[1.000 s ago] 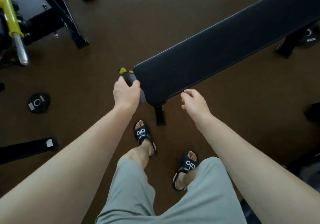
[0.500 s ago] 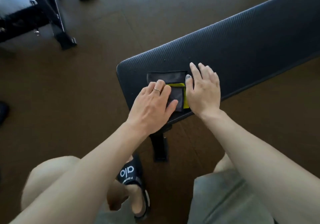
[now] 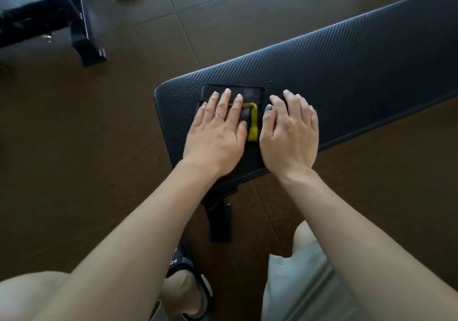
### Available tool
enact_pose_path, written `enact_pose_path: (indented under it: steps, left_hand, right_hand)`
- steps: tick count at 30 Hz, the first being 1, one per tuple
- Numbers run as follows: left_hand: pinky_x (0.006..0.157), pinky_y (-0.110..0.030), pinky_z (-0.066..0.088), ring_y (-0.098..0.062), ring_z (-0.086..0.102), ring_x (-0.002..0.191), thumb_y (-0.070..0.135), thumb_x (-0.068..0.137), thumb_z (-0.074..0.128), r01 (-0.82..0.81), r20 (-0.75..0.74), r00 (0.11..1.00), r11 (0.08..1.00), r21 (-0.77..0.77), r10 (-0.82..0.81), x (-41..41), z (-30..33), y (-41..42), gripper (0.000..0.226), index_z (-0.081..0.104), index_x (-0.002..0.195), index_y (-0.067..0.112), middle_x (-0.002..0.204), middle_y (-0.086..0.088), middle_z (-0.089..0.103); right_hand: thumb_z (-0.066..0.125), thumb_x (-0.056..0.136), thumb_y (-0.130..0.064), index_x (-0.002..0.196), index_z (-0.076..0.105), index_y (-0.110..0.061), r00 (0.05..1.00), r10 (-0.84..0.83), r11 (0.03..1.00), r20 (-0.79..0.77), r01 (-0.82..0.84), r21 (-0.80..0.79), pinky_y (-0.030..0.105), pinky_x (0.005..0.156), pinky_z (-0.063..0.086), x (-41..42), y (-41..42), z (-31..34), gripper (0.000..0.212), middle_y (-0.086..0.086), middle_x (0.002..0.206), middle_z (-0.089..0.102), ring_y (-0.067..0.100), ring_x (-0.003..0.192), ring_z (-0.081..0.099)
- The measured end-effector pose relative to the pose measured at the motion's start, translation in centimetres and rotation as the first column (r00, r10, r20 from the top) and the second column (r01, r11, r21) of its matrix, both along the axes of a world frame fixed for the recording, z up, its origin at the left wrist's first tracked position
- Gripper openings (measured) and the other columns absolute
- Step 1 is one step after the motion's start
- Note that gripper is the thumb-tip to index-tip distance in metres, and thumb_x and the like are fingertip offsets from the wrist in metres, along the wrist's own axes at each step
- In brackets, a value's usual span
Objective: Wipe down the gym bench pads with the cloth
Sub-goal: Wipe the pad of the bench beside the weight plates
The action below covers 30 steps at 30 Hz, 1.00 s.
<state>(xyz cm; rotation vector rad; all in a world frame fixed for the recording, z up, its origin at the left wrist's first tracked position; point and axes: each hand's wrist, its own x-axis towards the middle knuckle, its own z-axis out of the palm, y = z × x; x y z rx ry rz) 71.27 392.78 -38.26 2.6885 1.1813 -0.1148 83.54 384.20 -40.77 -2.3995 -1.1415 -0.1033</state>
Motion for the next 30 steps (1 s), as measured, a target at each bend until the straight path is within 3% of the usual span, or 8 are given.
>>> enact_pose_path:
  steps: [6,13,22,30]
  left_hand:
    - [0.127,-0.034,-0.012,-0.012,-0.014,0.158,0.046,0.11,0.014,-0.076,-0.021,0.997,0.995,-0.067,0.075,0.2,1.0,3.7,0.059,-0.002,0.165,0.032,0.173,0.007,-0.011]
    - [0.127,-0.036,-0.015,-0.013,-0.019,0.157,0.051,0.109,0.013,-0.017,-0.011,1.0,0.999,-0.04,0.017,-3.8,1.1,-4.8,0.061,-0.005,0.164,0.035,0.172,0.007,-0.014]
    - [0.129,-0.038,-0.007,-0.015,-0.009,0.16,0.046,0.11,0.015,-0.112,-0.038,0.993,0.992,-0.054,0.11,2.1,0.6,5.9,0.059,0.003,0.166,0.031,0.174,0.005,-0.006]
    - [0.128,-0.038,-0.013,-0.013,-0.017,0.158,0.049,0.11,0.016,-0.048,0.013,0.999,0.997,-0.061,0.049,-2.2,0.7,-3.9,0.061,-0.002,0.165,0.031,0.173,0.006,-0.012]
  right_hand:
    - [0.026,0.107,-0.039,0.143,0.056,-0.019,0.999,-0.013,1.0,0.032,0.014,-0.01,0.048,0.123,0.024,-0.1,0.2,-0.1,0.05,0.008,0.153,0.048,0.028,0.147,0.036]
    - [0.018,0.107,-0.039,0.148,0.051,-0.016,0.999,0.016,1.0,0.042,-0.015,-0.019,0.048,0.125,0.02,-0.2,-0.3,-0.2,0.058,0.011,0.158,0.044,0.029,0.151,0.032]
    - [0.025,0.108,-0.039,0.143,0.057,-0.019,0.998,0.005,1.0,0.059,-0.005,-0.002,0.048,0.123,0.023,0.1,0.2,-0.5,0.051,0.008,0.154,0.049,0.027,0.147,0.036]
    - [0.022,0.107,-0.04,0.142,0.057,-0.018,0.998,0.004,1.0,0.067,-0.005,0.02,0.05,0.123,0.025,0.1,0.0,-0.5,0.055,0.009,0.152,0.05,0.029,0.146,0.038]
